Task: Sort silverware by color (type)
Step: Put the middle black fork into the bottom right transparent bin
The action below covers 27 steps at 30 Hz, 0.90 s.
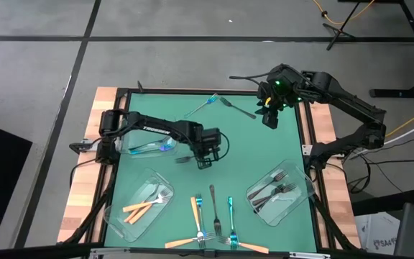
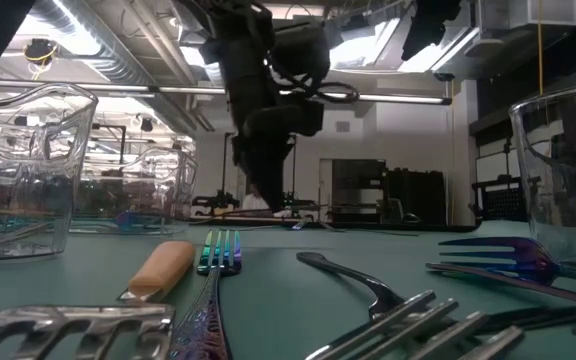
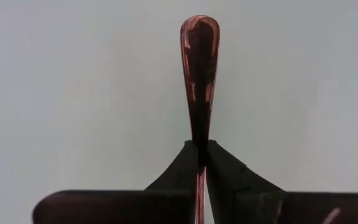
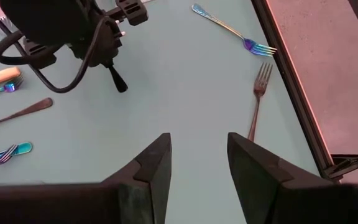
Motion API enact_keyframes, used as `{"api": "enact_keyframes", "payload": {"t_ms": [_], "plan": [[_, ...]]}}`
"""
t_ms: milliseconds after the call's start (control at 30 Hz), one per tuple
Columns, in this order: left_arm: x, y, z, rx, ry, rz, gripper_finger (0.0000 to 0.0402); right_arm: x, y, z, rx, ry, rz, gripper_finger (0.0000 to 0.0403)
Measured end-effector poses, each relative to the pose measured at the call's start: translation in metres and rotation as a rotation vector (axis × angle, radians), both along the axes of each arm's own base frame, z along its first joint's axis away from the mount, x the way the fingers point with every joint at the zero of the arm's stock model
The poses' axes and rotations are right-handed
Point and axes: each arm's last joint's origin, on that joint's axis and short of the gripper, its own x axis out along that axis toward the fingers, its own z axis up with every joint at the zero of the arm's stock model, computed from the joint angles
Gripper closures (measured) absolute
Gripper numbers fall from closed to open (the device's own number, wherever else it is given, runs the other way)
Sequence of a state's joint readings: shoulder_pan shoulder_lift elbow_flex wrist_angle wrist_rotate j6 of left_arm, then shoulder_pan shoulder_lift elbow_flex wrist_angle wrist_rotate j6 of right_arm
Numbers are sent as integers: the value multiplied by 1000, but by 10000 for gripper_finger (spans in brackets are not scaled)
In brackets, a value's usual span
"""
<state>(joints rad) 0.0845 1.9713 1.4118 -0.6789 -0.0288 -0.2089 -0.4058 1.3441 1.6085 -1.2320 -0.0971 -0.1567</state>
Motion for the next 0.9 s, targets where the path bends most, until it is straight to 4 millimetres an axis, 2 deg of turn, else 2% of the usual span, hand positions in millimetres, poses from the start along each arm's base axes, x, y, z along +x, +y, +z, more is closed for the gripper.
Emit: {"api": "enact_keyframes", "payload": {"t_ms": [133,267,533,700,900], "plan": [[7,1,5,-1,-74,34,392,-5,2,4,-18,-17,-3,258],[14,1,8,-3,-152,52,392,-23,7,16,-80,-56,-52,258],[29,3,19,-19,-345,99,392,-52,24,33,-69,-181,-161,258],[39,4,28,-27,-489,117,392,-58,40,20,-88,-273,-191,258],[49,5,42,-32,-664,133,392,-61,57,-11,-120,-321,-189,258]]}}
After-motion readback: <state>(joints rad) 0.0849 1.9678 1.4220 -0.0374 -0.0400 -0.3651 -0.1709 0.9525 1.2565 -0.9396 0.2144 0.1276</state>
